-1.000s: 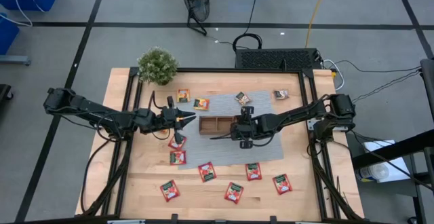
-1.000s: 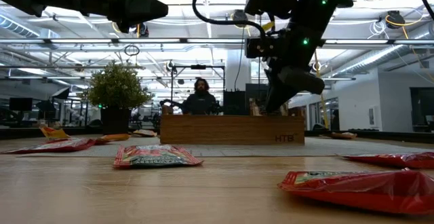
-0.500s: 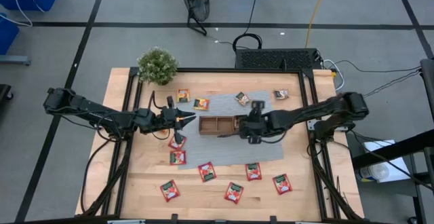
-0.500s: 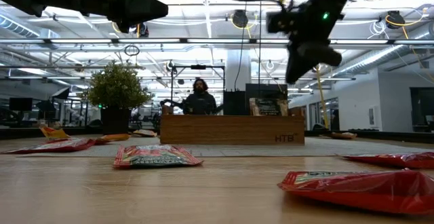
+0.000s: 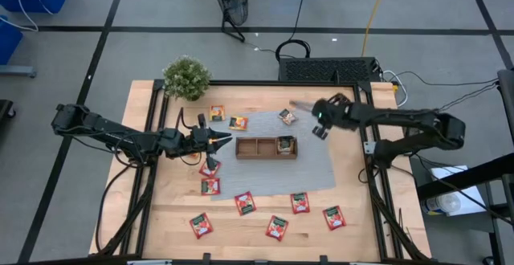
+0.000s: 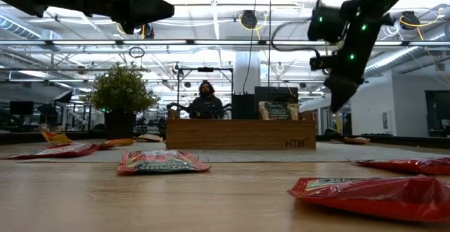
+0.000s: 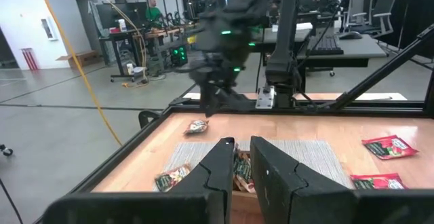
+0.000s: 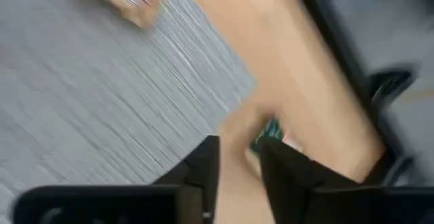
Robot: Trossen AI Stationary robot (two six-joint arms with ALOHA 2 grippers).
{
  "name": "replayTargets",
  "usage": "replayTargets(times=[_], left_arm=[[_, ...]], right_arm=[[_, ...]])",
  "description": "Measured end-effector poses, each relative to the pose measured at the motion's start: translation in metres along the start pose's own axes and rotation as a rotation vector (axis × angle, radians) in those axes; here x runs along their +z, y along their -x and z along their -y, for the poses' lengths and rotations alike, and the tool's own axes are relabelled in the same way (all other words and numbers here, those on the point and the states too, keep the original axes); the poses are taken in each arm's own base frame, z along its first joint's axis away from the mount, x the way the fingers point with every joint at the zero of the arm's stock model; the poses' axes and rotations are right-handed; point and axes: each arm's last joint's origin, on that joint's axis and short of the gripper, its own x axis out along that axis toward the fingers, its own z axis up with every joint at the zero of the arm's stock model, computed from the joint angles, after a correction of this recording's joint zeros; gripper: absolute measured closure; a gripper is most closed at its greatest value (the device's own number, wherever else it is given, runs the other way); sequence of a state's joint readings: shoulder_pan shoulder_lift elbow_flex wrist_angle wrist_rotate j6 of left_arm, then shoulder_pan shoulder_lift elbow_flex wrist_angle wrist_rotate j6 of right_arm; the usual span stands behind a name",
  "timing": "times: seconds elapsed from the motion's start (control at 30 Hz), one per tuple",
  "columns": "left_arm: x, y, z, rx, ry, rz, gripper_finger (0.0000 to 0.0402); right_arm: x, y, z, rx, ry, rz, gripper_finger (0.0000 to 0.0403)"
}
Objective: Pick & Place Tea
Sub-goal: Put the brown tea bag into the right section of the wooden organizer
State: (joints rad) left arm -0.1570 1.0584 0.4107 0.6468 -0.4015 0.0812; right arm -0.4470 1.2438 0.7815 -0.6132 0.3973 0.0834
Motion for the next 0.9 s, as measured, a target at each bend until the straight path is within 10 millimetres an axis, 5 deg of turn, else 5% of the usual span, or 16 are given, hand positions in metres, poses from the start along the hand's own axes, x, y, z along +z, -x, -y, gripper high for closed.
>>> replayTargets(times=[0.17,0.33,0.63,0.9], left_arm=[[0.0,0.0,0.0,0.0,0.0,0.0,0.0344],[0.0,0.0,0.0,0.0,0.0,0.0,0.0344],[0.0,0.0,0.0,0.0,0.0,0.0,0.0344],[0.0,0.0,0.0,0.0,0.0,0.0,0.0344]], right_arm=[[0.001,-0.024,0.026,0.021,-0.087,-0.081,0.0221],[0.002,-0.046,0.027,0.009,-0.086,-0.138,0.0187],[-0.003,-0.073,0.02,-0.02,-0.075,-0.256,0.0188],[-0.004,-0.077,0.023,-0.105,-0.053,-0.275,0.0192]])
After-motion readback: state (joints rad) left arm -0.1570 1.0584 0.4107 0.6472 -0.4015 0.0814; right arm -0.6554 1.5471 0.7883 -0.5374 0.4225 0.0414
